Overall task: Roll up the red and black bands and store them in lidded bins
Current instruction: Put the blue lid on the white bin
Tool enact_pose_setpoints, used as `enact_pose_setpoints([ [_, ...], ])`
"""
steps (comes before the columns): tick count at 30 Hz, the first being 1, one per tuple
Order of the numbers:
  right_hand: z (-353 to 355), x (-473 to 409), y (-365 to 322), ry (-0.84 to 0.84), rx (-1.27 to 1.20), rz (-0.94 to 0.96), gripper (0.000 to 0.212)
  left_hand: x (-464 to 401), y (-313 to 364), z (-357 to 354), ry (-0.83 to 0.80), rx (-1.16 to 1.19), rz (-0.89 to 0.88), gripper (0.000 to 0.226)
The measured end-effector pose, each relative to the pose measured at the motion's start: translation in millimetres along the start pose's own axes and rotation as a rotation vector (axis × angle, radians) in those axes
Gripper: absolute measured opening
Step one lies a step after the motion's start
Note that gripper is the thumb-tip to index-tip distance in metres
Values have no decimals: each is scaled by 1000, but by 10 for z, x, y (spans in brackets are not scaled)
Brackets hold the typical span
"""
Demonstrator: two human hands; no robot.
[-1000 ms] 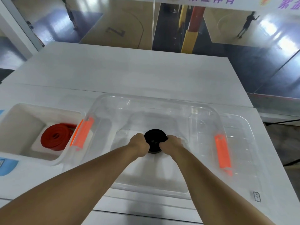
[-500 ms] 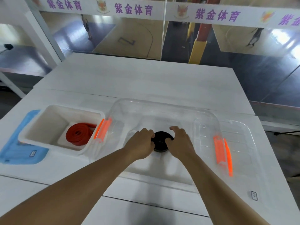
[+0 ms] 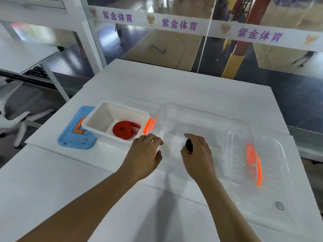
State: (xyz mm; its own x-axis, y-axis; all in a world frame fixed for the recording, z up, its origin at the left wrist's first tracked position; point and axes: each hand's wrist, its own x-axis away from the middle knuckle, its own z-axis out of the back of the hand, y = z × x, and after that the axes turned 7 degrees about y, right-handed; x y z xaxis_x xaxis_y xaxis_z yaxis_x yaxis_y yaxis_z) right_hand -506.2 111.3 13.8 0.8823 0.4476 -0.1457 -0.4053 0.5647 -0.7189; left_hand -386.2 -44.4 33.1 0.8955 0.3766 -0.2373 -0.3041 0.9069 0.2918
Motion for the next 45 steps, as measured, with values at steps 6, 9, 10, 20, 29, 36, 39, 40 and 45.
enact_pose_setpoints([
  [6,-460,320,-631,-18,-50,75,44,550,-651,321,47,-16,92,30],
  [9,-780,475,-944,-35,-61,82,45,809,-1084,392,16,-6,150,31],
  [10,-901,522,-1037,-41,-67,86,45,894,-1241,400,11,-1,164,30],
  [20,-2358,829,-1577,-186,-9,112,44,1373,-2778,196,-102,-37,286,28],
  [29,-3416,707,-1707,-368,110,77,44,1316,-3920,-208,-112,-145,268,55],
  [36,-3839,658,-1770,-441,173,91,46,1099,-4578,-458,-185,-318,282,63],
  [39,-3935,661,-1784,-457,197,81,47,1145,-4684,-538,-201,-348,247,61],
  [40,-3971,657,-1786,-463,205,74,47,1155,-4697,-549,-190,-347,239,61],
  [45,-4084,670,-1820,-487,224,45,50,1185,-4670,-597,-138,-285,195,60],
])
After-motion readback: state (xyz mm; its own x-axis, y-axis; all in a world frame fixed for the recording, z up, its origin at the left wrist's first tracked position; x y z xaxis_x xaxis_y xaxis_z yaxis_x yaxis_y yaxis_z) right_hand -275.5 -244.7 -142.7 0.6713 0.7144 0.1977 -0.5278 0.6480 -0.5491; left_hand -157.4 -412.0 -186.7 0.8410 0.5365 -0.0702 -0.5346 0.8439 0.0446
